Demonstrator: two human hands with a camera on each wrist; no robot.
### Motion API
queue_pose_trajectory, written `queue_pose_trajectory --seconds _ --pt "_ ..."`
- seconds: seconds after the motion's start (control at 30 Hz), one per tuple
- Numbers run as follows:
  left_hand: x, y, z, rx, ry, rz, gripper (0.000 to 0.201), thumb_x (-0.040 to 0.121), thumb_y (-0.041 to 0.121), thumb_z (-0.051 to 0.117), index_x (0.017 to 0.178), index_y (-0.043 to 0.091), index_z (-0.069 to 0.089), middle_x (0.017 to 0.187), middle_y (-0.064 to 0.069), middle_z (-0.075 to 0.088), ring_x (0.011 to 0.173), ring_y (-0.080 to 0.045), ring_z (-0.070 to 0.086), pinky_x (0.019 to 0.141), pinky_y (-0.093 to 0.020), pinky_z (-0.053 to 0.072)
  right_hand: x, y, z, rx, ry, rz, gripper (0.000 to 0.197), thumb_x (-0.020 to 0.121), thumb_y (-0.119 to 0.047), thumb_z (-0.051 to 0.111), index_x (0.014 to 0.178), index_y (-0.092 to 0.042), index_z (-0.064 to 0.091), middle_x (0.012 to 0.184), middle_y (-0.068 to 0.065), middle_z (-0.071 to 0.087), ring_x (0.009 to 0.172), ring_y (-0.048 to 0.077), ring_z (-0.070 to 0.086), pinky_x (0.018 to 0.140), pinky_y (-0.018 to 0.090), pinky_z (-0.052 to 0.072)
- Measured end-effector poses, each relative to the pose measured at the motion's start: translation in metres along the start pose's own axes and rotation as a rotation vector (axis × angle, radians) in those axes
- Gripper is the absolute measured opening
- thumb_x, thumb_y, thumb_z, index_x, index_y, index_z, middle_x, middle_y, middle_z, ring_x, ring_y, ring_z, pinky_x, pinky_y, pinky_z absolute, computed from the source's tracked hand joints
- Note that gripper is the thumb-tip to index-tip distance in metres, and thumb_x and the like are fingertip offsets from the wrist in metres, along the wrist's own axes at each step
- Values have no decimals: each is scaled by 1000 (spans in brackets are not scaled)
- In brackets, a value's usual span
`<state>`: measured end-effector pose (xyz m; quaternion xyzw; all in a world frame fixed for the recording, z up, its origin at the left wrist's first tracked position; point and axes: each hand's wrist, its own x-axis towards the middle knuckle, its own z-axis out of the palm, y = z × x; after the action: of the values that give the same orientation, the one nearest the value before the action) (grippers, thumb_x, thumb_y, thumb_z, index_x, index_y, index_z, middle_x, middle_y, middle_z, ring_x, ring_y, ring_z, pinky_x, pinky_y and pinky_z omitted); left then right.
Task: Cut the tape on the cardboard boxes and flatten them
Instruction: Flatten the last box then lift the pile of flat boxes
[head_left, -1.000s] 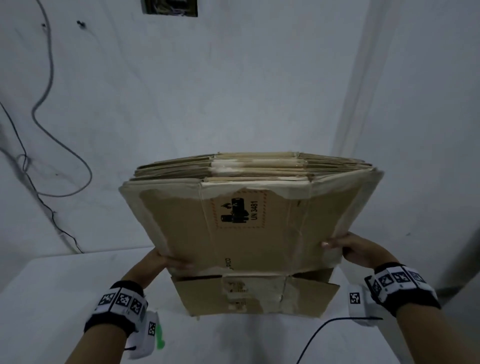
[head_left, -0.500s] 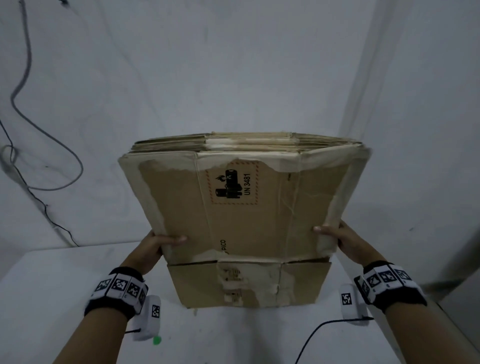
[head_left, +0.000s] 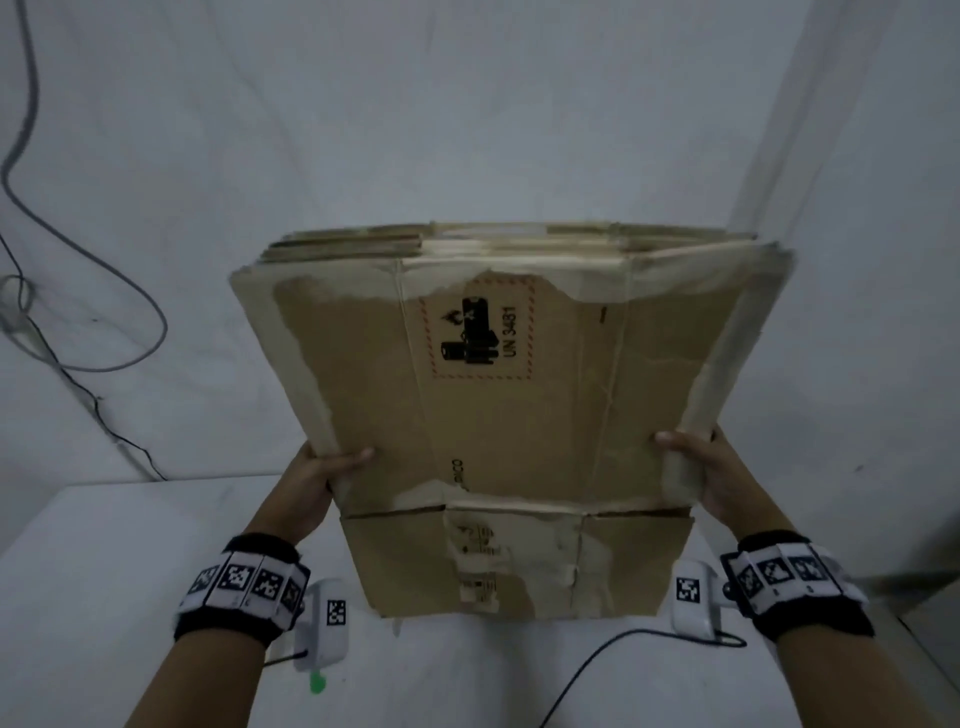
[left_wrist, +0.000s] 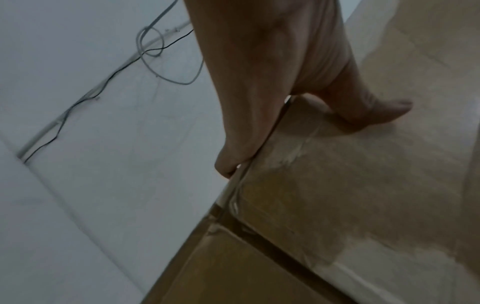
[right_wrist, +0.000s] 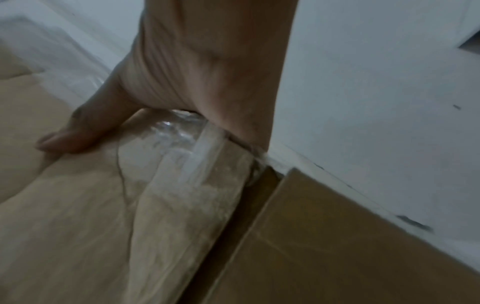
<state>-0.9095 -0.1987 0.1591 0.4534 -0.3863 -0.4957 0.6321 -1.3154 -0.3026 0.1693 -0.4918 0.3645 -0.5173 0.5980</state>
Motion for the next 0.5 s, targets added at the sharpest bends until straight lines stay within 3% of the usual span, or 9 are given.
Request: queue_pose_trajectory --seconds 0.07,0.13,0.2,0.3,0.4,0.47,0.5 --pt "9 6 1 -5 -6 12 98 25 39 98 112 13 62 108 4 73 98 -12 69 76 -23 57 7 -8 -1 10 10 -12 45 59 -8 86 95 -15 60 81 -3 71 73 8 71 64 22 58" --pt "16 6 1 5 -9 3 94 28 34 97 112 13 62 109 3 72 99 -12 68 79 -25 57 12 -6 -6 -3 -1 -2 70 38 -27 97 96 -15 60 80 -4 71 76 9 71 67 23 59" --pt "21 -1 0 28 -5 -23 97 29 34 98 116 13 61 112 2 71 102 -15 67 79 -26 57 12 5 -6 -35 24 38 95 20 -42 99 103 -15 62 93 1 72 89 16 70 78 29 60" --pt "23 -10 -5 74 -17 -52 102 31 39 98 122 13 59 119 0 69 108 -19 65 79 -26 57 10 20 -7 -34 7 94 104 26 -46 99 116 -14 60 116 10 67 109 26 64 95 39 55" --pt "26 -7 -6 124 -75 -60 102 37 38 97 128 11 58 124 -2 66 112 -19 64 82 -27 56 7 20 -10 -64 -10 117 116 36 -48 98 132 -1 52 128 17 62 120 31 59 104 47 48" --pt "26 -6 -4 141 -84 -52 100 38 39 97 126 12 59 123 -1 66 111 -18 64 83 -27 56 6 19 -10 -112 -37 135 116 38 -49 97 130 5 51 119 15 66 114 27 63 101 46 50" --pt "26 -7 -3 147 -75 -46 98 39 39 96 125 12 60 123 -2 67 111 -18 64 84 -28 56 4 19 -9 -126 -66 138 106 39 -47 97 124 1 55 109 8 71 104 21 68 91 39 57"
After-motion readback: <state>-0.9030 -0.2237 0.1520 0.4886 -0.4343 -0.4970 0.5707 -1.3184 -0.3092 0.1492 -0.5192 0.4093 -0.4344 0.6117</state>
